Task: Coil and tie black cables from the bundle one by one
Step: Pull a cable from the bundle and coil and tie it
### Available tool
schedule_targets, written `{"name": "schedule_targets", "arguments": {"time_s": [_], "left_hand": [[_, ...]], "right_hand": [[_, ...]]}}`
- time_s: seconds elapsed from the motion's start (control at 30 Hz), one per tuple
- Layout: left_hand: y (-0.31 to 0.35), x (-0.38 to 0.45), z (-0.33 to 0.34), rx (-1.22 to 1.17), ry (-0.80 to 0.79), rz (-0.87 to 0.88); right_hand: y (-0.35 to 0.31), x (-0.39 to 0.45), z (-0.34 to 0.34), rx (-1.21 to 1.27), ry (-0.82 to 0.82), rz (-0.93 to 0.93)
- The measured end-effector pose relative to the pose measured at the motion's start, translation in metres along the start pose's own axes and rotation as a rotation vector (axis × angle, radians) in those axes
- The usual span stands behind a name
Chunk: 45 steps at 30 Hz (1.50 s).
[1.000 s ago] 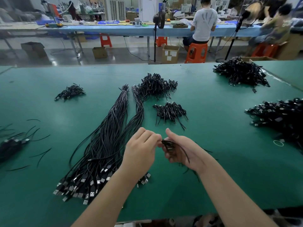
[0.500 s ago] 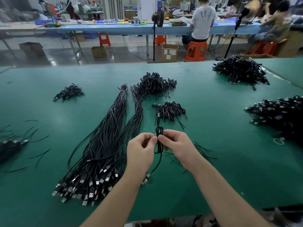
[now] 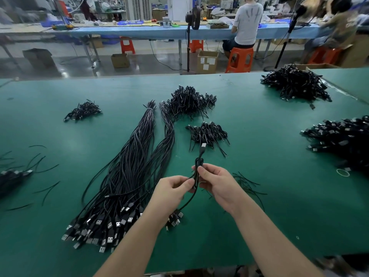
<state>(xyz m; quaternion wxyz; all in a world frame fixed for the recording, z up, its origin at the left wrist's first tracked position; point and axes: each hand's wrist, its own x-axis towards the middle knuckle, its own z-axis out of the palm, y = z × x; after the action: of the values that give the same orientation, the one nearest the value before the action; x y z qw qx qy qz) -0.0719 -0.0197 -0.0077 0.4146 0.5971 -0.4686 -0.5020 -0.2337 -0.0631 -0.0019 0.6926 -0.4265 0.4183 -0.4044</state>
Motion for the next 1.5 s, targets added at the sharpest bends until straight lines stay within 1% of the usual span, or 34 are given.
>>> {"name": "schedule_targets", "arguments": {"time_s": [0.1,0.13,0.2,0.27,0.3,0.37,0.43,0.47,0.57,0.6,0.7,0.83,0.93,1.0,1.1,1.23,1.33,1.5], "left_hand": [[-0.004,0.003,-0.005,-0.048,0.042,-0.029],[-0.005,0.005,-0.006,-0.048,0.062,-0.031],[-0.008,0.009,-0.009,-0.044,0.115,-0.038],[-0.009,0.015,-0.015,-0.049,0.206,-0.04],[-0.01,0.02,-0.019,-0.056,0.256,-0.041],[-0.013,0.032,-0.026,-0.053,0.34,-0.049],[-0.017,0.047,-0.031,-0.041,0.388,-0.065],[-0.019,0.054,-0.032,-0.036,0.407,-0.079],[-0.022,0.079,-0.029,-0.036,0.447,-0.117],[-0.022,0.088,-0.027,-0.032,0.454,-0.122],[-0.019,0.119,-0.02,0.035,0.479,-0.107],[-0.005,0.164,-0.011,0.245,0.496,-0.053],[0.001,0.201,-0.003,0.367,0.506,-0.059],[0.0,0.223,0.002,0.436,0.504,-0.094],[-0.004,0.251,0.01,0.576,0.432,-0.15],[-0.002,0.273,0.021,0.745,0.366,-0.146],[0.001,0.282,0.024,0.812,0.336,-0.126],[-0.001,0.283,0.028,0.846,0.286,-0.076]], "right_hand": [[0.009,0.005,0.002,0.05,-0.007,0.042],[0.012,0.007,0.005,0.023,0.016,0.056],[0.019,0.014,0.01,-0.118,0.103,0.079],[0.028,0.022,0.014,-0.369,0.158,0.047],[0.035,0.026,0.014,-0.548,0.163,-0.005],[0.052,0.035,0.013,-0.963,0.14,-0.126],[0.07,0.043,0.014,-1.28,0.108,-0.264],[0.078,0.047,0.015,-1.387,0.087,-0.321],[0.095,0.052,0.014,-1.609,0.023,-0.385],[0.098,0.052,0.013,-1.632,0.031,-0.419],[0.105,0.05,0.007,-1.582,0.107,-0.544],[0.11,0.052,0.006,-1.544,0.148,-0.59],[0.111,0.053,0.006,-1.543,0.144,-0.573],[0.112,0.054,0.006,-1.542,0.128,-0.561],[0.114,0.056,0.005,-1.535,0.126,-0.535],[0.115,0.058,0.005,-1.55,0.117,-0.51],[0.115,0.059,0.005,-1.556,0.081,-0.48],[0.112,0.058,0.005,-1.559,0.053,-0.46]]}}
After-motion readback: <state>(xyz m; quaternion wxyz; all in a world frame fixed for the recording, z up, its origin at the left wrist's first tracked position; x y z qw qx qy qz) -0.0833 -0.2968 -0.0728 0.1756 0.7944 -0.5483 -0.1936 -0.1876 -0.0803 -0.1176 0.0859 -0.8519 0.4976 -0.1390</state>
